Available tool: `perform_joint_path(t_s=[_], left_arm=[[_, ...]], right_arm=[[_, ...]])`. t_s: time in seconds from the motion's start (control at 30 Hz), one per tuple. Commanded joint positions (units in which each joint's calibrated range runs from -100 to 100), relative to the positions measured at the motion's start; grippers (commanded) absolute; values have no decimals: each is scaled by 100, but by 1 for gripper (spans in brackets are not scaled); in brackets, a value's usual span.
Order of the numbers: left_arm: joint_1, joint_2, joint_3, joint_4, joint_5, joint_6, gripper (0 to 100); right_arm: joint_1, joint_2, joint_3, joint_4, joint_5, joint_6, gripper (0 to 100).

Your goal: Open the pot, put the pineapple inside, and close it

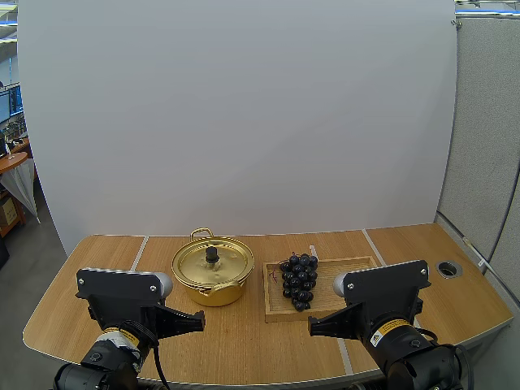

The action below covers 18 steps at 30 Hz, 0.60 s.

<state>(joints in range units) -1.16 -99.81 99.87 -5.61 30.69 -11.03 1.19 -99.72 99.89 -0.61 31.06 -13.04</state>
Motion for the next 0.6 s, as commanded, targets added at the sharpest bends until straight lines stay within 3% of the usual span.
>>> perform_joint_path(t_s=[0.0, 0.57], left_arm=[[8, -19, 13, -28, -98, -58, 0], [8, -19, 13, -28, -331, -48, 0]], right_arm=[[-27, -28, 11, -14, 9, -40, 0], [-35, -28, 11, -5, 14, -40, 0]])
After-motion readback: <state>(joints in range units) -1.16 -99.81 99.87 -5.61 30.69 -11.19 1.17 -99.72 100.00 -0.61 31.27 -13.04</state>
